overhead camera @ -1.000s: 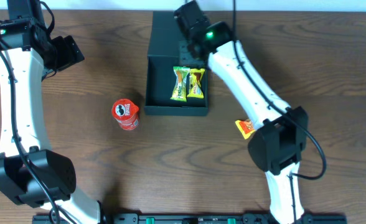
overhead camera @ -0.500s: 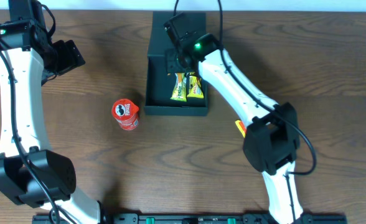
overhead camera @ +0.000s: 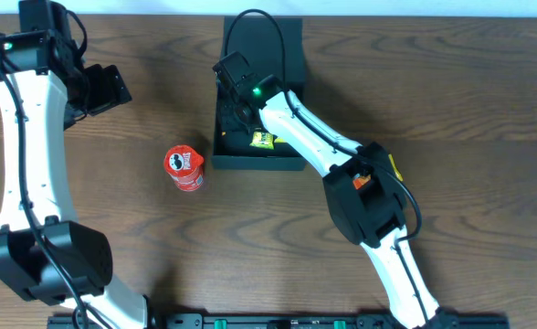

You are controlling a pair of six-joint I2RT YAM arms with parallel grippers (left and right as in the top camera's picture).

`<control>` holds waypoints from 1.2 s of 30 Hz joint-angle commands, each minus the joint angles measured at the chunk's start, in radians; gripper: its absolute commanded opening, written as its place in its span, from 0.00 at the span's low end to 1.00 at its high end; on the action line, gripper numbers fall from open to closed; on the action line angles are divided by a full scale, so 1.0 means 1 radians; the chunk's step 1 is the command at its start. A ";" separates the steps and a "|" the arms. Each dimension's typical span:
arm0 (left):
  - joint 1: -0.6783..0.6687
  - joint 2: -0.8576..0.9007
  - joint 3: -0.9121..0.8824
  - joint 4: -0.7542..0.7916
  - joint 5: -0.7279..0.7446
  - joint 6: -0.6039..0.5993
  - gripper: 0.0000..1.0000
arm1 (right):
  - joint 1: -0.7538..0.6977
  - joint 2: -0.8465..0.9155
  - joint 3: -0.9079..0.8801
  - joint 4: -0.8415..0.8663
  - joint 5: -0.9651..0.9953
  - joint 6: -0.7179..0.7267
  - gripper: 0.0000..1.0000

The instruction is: Pack container

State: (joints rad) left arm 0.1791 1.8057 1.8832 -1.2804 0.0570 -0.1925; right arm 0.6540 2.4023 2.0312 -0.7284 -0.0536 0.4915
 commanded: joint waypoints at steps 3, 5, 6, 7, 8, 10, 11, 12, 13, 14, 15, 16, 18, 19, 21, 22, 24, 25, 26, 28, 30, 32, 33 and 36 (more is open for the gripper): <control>-0.003 -0.098 0.005 -0.002 -0.002 0.033 0.96 | 0.002 0.041 0.002 0.041 0.005 0.028 0.41; -0.003 -0.126 0.014 -0.002 -0.013 0.040 0.96 | 0.002 0.052 0.002 0.058 0.005 0.028 0.41; -0.003 -0.137 0.019 -0.002 -0.018 0.041 0.96 | 0.002 0.055 0.002 0.063 0.010 0.029 0.41; -0.003 -0.150 0.024 -0.003 -0.022 0.048 0.96 | 0.002 0.058 0.002 0.066 0.023 0.033 0.42; -0.003 -0.158 0.027 -0.004 -0.024 0.052 0.96 | 0.002 0.061 0.002 0.068 0.029 0.033 0.42; -0.003 -0.175 0.031 -0.006 -0.024 0.059 0.96 | 0.002 0.067 0.002 0.072 0.031 0.032 0.44; -0.003 -0.184 0.031 -0.009 -0.024 0.059 0.96 | 0.002 0.071 0.002 0.074 0.031 0.032 0.46; -0.003 -0.196 0.031 -0.013 -0.024 0.059 0.96 | 0.002 0.073 0.002 0.075 0.036 0.032 0.49; -0.004 -0.205 0.031 -0.016 -0.024 0.061 0.97 | 0.002 0.074 0.002 0.075 0.050 0.032 0.50; -0.004 -0.213 0.031 -0.019 -0.024 0.067 0.97 | 0.002 0.074 0.002 0.076 0.064 0.032 0.51; -0.004 -0.220 0.031 -0.024 -0.027 0.075 0.97 | 0.002 0.074 0.002 0.076 0.077 0.032 0.51; -0.004 -0.230 0.031 -0.034 -0.039 0.086 0.97 | 0.002 0.074 0.002 0.079 0.098 0.032 0.50; -0.004 -0.238 0.031 -0.058 -0.066 0.089 0.97 | 0.001 0.074 0.002 0.085 0.117 0.032 0.50; -0.004 -0.240 0.031 -0.068 -0.071 0.090 0.97 | 0.001 0.074 0.002 0.087 0.122 0.032 0.49; -0.004 -0.243 0.031 -0.078 -0.071 0.089 0.97 | 0.001 0.074 0.002 0.093 0.127 0.032 0.49; -0.004 -0.243 0.031 -0.078 -0.071 0.089 0.97 | 0.001 0.074 0.002 0.095 0.129 0.035 0.49; -0.004 -0.243 0.031 -0.077 -0.071 0.088 0.97 | 0.001 0.074 0.002 0.098 0.129 0.036 0.49; -0.004 -0.243 0.031 -0.077 -0.071 0.088 0.97 | 0.001 0.074 0.002 0.102 0.129 0.037 0.49; -0.004 -0.243 0.031 -0.077 -0.071 0.088 0.96 | 0.001 0.074 0.002 0.105 0.129 0.045 0.49; -0.004 -0.243 0.031 -0.077 -0.071 0.088 0.96 | 0.001 0.074 0.002 0.110 0.129 0.054 0.53; -0.004 -0.243 0.031 -0.077 -0.070 0.088 0.97 | 0.002 0.074 0.002 0.112 0.128 0.054 0.63; -0.004 -0.243 0.031 -0.076 -0.066 0.084 0.97 | 0.002 0.074 0.002 0.111 0.123 0.054 0.74; -0.004 -0.243 0.031 -0.076 -0.066 0.084 0.97 | 0.002 0.074 0.002 0.111 0.116 0.053 0.80; -0.007 -0.243 0.031 -0.068 -0.072 0.084 0.98 | 0.001 0.071 0.003 0.107 0.084 0.053 0.99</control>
State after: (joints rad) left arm 0.1749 1.5753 1.8931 -1.3521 -0.0006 -0.1223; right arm 0.6521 2.4531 2.0312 -0.6197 0.0547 0.5415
